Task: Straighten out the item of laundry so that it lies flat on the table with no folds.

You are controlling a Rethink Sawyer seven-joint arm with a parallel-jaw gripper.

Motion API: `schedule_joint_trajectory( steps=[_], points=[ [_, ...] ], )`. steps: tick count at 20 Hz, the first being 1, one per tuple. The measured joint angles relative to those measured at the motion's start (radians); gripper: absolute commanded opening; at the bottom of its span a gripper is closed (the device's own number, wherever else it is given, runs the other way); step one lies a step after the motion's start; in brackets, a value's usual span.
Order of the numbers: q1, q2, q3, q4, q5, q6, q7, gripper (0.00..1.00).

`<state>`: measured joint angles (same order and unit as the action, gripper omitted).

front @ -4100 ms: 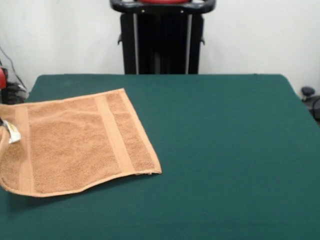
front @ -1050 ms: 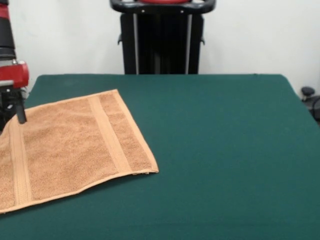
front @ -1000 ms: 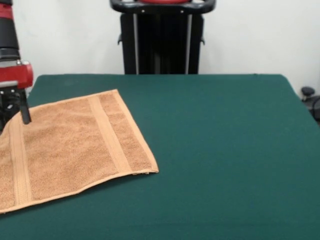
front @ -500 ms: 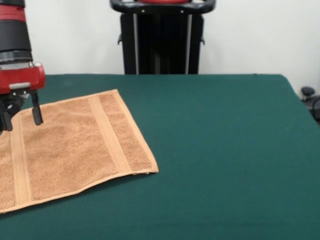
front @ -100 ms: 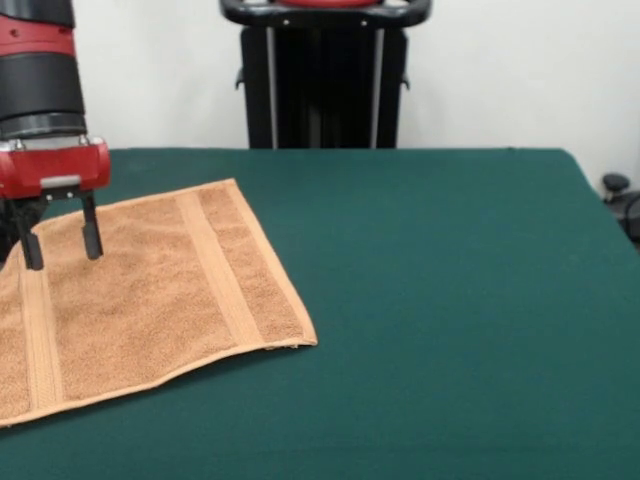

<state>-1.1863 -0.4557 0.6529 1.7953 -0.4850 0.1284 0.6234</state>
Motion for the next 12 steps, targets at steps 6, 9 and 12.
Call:
schedule_joint_trajectory(
  steps=[6, 9, 12],
  points=[
    [0.077, -0.009, -0.059, 0.017, 0.047, -0.055, 0.001, 1.00],
    [0.130, -0.032, -0.095, 0.024, 0.087, -0.069, 0.006, 1.00],
    [0.202, -0.060, -0.147, 0.030, 0.137, -0.076, 0.028, 1.00]
  ],
)
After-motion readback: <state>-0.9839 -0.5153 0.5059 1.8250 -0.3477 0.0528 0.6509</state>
